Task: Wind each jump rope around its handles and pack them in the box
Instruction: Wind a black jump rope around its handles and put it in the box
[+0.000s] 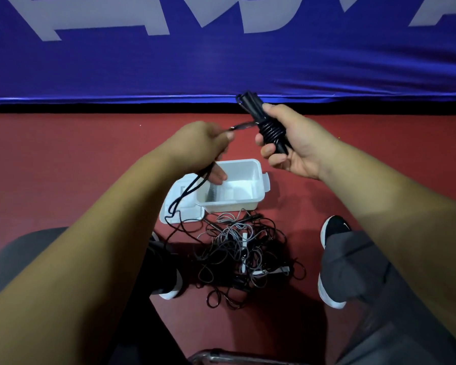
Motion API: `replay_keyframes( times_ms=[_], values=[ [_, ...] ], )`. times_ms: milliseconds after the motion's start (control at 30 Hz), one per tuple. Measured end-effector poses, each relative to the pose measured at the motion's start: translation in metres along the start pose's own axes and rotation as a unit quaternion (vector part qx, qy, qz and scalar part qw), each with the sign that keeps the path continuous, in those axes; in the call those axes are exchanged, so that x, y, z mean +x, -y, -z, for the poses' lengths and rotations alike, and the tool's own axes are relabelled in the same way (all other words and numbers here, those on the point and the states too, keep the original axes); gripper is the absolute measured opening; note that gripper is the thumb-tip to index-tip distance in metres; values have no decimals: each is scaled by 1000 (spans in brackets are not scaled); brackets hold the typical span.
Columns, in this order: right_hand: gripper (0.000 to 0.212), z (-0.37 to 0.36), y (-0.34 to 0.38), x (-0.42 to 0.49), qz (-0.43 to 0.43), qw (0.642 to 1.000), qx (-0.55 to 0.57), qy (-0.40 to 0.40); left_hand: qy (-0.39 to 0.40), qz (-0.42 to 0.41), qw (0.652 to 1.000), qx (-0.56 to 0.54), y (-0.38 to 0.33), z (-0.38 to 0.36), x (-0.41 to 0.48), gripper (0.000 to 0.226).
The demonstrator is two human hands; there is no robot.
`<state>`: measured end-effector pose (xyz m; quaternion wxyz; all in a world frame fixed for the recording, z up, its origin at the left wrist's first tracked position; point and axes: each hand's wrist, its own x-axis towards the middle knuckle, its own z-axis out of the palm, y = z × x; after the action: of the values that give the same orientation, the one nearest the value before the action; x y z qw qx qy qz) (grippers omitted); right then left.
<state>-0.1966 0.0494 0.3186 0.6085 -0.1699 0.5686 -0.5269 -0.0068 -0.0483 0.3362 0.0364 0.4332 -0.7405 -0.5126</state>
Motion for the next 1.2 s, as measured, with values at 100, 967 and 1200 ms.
replay_keyframes(
  times_ms=[100,967,1200],
  values=[
    [24,3,-1,2,-4,1000,18,-4,-26,-66,984,-165,-4,-2,1,31],
    [12,3,19,-14,73,994,40,70,19,-124,981,148,5,19,7,16],
    [23,8,17,-12,113,993,24,20,76,-91,982,148,4,25,9,17]
  ],
)
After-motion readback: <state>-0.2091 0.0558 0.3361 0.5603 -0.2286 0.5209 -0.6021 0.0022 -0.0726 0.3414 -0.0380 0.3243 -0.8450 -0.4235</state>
